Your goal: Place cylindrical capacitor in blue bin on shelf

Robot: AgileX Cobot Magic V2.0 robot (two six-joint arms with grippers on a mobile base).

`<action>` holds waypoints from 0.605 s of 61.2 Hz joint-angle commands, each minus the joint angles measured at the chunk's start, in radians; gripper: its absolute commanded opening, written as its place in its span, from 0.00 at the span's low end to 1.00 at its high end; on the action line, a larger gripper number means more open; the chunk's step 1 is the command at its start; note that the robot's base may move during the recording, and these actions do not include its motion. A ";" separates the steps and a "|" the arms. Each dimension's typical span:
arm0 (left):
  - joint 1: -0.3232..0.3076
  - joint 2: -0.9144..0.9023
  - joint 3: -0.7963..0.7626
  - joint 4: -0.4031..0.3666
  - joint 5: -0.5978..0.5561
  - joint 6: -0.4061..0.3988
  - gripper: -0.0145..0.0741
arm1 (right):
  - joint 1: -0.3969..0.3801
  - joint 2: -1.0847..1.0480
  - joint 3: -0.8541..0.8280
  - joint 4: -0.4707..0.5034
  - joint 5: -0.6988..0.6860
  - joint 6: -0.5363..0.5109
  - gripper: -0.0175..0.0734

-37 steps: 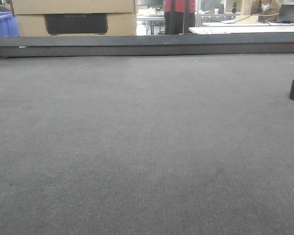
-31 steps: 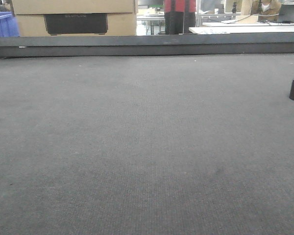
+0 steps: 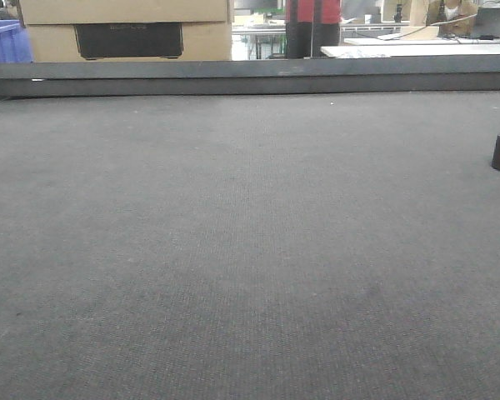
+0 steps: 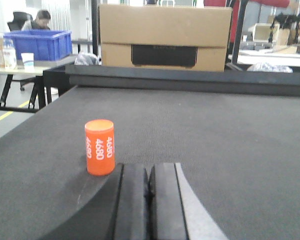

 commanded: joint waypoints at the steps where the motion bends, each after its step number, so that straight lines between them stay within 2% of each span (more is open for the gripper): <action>1: 0.005 -0.005 -0.002 -0.005 -0.048 0.003 0.04 | 0.002 -0.003 0.000 0.000 -0.030 0.002 0.06; 22: 0.005 -0.005 -0.002 -0.005 -0.089 0.003 0.04 | 0.002 -0.003 0.000 0.000 -0.115 0.002 0.06; 28: 0.005 -0.005 -0.002 -0.005 -0.130 0.003 0.04 | 0.002 -0.003 0.000 0.005 -0.125 0.002 0.06; 37: 0.005 -0.005 -0.098 0.002 -0.074 0.003 0.04 | 0.002 -0.003 -0.096 0.046 -0.079 0.002 0.06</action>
